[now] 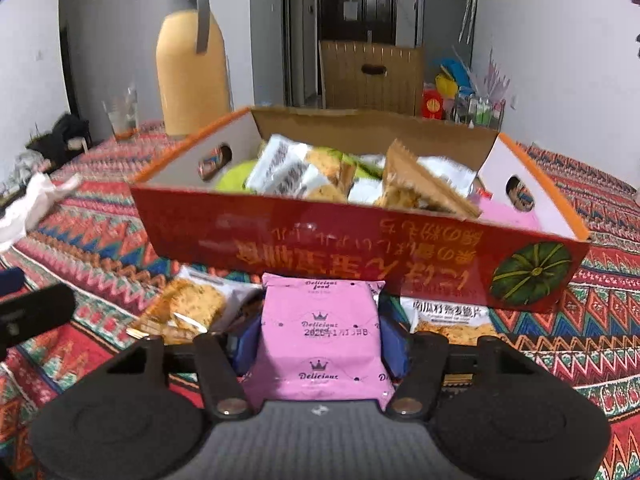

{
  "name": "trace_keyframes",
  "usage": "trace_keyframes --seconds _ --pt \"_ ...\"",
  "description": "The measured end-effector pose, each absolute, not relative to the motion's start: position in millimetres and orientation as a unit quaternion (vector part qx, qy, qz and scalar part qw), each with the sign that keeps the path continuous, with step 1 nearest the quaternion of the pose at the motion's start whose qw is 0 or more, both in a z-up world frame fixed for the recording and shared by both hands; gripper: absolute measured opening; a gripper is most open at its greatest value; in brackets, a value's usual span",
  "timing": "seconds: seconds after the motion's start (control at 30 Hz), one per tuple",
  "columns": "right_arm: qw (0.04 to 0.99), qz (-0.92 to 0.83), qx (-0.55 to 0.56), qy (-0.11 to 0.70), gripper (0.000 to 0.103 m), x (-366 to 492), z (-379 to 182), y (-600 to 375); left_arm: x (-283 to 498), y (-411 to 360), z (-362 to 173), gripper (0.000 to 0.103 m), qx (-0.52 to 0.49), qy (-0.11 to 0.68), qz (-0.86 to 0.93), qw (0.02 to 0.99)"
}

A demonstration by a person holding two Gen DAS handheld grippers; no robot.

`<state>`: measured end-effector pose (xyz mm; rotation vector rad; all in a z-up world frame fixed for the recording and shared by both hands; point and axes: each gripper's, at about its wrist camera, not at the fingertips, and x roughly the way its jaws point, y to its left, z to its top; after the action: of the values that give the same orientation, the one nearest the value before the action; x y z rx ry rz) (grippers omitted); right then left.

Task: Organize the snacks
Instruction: 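Grasp a pink Delicious packet with the right gripper, then grasp a gold oat crisp packet with the left gripper while the right holds the pink packet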

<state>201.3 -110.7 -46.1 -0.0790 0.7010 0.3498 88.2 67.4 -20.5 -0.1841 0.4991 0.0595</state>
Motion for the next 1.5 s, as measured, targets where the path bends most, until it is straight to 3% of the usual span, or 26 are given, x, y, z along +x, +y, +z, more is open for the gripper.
trace_keyframes --seconds 0.33,0.9,1.5 --pt "0.954 0.165 -0.023 0.247 0.061 161 -15 -153 92 69 -23 0.103 -0.093 0.258 0.041 0.961" --pt "0.965 0.138 0.032 0.219 0.061 163 -30 -202 118 31 7 0.103 -0.038 0.278 0.055 0.958" --pt "0.965 0.123 0.038 0.227 0.061 167 -39 -205 168 -9 -30 0.102 -0.018 0.375 0.053 0.925"
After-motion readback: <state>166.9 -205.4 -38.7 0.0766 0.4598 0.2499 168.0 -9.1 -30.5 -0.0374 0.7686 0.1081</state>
